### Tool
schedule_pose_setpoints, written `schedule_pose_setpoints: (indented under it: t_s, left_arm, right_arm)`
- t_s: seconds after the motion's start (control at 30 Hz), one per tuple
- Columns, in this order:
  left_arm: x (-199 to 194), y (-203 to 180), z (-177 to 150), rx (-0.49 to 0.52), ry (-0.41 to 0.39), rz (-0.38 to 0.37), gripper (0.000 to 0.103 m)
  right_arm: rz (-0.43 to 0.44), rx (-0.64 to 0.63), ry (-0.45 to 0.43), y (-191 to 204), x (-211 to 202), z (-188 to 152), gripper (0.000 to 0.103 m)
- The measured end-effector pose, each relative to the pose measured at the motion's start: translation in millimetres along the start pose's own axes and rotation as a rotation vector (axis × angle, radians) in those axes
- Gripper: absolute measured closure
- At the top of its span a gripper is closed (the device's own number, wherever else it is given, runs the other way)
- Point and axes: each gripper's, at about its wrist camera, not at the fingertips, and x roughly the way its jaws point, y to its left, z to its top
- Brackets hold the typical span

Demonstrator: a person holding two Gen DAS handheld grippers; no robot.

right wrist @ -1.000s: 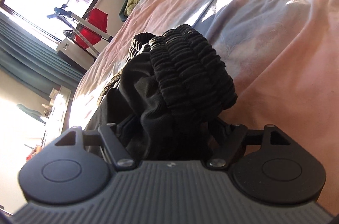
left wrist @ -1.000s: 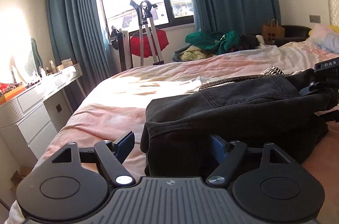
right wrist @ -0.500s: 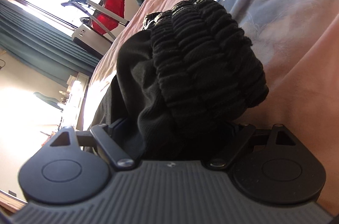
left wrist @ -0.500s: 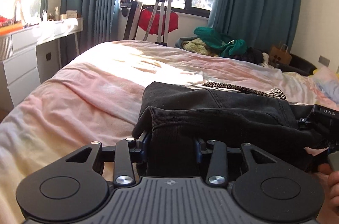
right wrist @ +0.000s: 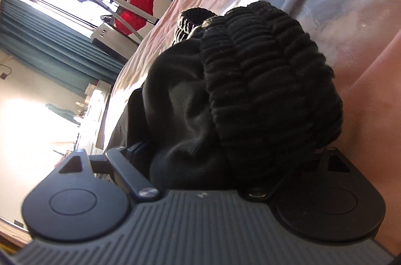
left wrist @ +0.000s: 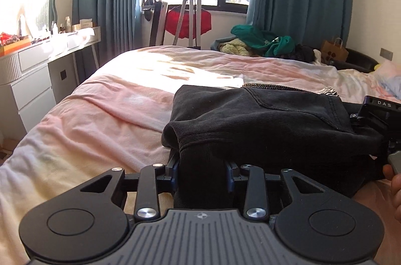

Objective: Fold clothes

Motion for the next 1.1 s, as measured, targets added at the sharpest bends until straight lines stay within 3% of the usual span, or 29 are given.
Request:
schedule_pose_setpoints:
  t_s: [0.17,0.3,0.4,0.47,0.6,0.67,0.73,0.9,1.1]
  left_arm:
    - [-21.5,20.1,11.0,-0.106,0.053,-0.069,0.055]
    - [-41.8,49.8,24.9,-0.223,-0.013,-0.14,0.021]
    - [-25.6,80.5,41.0,-0.405,0.011,-0.188,0.008]
    - [5.5,97.8,47.7,-0.528,0.119,-0.209,0.006]
    - [72.4,111.1,39.6,-0.657,0.306,-0.28,0.006]
    - [104.7,109.5,30.4,-0.697,0.425,-0.368,0.006]
    - [126.3,107.4,21.2,-0.727,0.485,-0.427,0.004]
    - [133.7,105.5,16.5,-0.736,0.484,-0.483,0.002]
    - [123.2,95.6,18.7,-0.704,0.442,-0.591,0.004]
  right_arm:
    - [-0.037,-0.049,-0.017,7.7,-1.8,0.8,0.038]
    - [-0.049,-0.05,-0.031,9.9,-4.4,0.6,0.051]
    - [-0.058,-0.05,-0.041,11.5,-6.3,0.5,0.052]
    - [-0.064,-0.05,-0.048,12.6,-7.6,0.4,0.052]
    - [-0.073,-0.051,-0.058,13.9,-9.8,0.0,0.052]
    - [-0.074,-0.05,-0.058,13.8,-9.9,0.3,0.052]
    - [-0.075,-0.048,-0.059,14.3,-7.8,-0.1,0.052]
    - [-0.07,-0.041,-0.061,14.9,-3.4,1.8,0.051]
    - [0.018,-0.078,-0.107,32.8,-19.4,4.9,0.053]
